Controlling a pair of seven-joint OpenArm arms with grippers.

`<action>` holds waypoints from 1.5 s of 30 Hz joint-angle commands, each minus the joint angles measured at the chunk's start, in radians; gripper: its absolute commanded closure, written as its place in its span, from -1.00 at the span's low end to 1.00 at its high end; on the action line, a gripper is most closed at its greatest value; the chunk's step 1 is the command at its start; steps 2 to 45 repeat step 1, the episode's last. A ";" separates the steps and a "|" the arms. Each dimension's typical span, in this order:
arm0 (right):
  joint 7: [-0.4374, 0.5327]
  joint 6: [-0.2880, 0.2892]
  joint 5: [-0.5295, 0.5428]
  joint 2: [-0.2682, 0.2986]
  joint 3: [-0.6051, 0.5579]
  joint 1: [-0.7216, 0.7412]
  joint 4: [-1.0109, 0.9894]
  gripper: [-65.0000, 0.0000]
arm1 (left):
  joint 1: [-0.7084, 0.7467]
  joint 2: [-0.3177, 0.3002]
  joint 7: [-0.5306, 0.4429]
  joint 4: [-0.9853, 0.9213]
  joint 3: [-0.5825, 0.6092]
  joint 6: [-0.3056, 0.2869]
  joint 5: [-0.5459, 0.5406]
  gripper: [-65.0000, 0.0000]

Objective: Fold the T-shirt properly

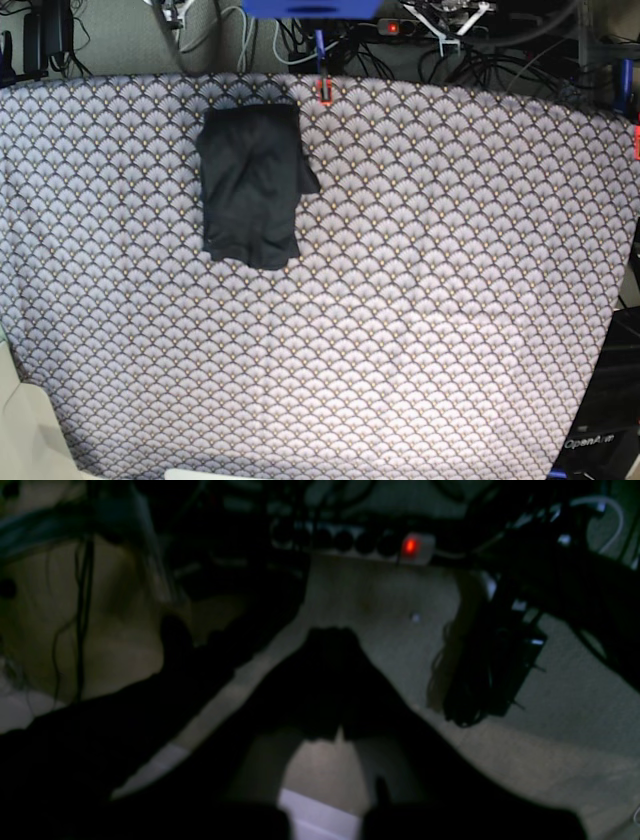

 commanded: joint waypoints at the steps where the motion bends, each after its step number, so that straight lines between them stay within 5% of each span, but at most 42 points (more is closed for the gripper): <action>1: 0.005 -0.011 -0.002 -0.003 -0.001 -0.006 0.002 1.00 | 0.013 0.000 0.000 -0.002 -0.002 0.004 0.002 1.00; 45: 0.005 -0.011 -0.002 -0.003 -0.001 -0.006 0.002 1.00 | 0.013 0.000 0.000 -0.002 -0.002 0.004 0.002 1.00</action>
